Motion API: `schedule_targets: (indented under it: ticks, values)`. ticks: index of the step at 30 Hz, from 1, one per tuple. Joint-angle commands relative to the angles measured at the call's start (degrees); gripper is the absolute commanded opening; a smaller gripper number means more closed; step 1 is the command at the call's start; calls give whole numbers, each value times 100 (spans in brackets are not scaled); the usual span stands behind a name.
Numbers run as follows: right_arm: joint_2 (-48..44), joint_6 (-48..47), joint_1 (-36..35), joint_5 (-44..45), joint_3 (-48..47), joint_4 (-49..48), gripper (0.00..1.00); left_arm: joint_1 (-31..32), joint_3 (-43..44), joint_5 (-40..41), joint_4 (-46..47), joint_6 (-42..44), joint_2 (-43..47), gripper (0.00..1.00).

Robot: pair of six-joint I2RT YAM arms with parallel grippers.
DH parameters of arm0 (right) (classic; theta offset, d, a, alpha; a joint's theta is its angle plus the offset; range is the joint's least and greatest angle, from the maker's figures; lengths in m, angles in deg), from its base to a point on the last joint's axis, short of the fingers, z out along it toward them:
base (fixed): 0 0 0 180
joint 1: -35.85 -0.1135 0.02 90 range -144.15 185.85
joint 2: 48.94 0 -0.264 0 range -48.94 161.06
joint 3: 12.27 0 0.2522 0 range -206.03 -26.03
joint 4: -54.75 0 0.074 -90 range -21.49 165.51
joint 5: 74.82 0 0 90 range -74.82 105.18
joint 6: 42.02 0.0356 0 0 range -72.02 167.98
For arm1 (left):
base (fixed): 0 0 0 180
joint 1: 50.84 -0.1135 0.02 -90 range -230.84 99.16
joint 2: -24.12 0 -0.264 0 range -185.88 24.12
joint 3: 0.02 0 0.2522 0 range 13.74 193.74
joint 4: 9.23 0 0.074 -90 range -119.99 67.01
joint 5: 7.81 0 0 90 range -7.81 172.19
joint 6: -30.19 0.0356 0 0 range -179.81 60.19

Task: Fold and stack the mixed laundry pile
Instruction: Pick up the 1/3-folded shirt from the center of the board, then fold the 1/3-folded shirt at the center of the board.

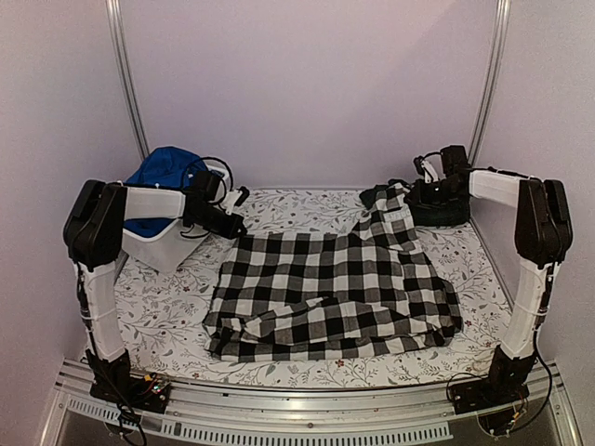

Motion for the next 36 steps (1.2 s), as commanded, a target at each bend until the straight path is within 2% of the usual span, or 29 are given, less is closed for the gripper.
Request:
schedule_targets:
  ticks: [1, 12, 20, 28, 33, 36]
  values:
    - [-498, -90, 20, 127, 45, 183, 0, 226, -529, 526, 652, 122, 749, 0]
    - [-1624, 96, -173, -293, 1496, 4, 0, 892, -1789, 1613, 998, 383, 1528, 0]
    - [-2757, 230, -364, -220, 2671, 99, 0, 954, -2568, 1943, 1207, 315, 2292, 0]
    - [-3748, 414, -454, -240, 3525, 544, 0, 1068, -2819, 1949, 660, 409, 2773, 0]
    - [-4199, 978, -583, -611, 4237, 377, 0, 1371, -2967, 2245, 248, 525, 2833, 0]
    - [-4255, 1270, -695, -483, 4620, 277, 0, 1463, -3087, 2346, 179, 556, 2749, 0]
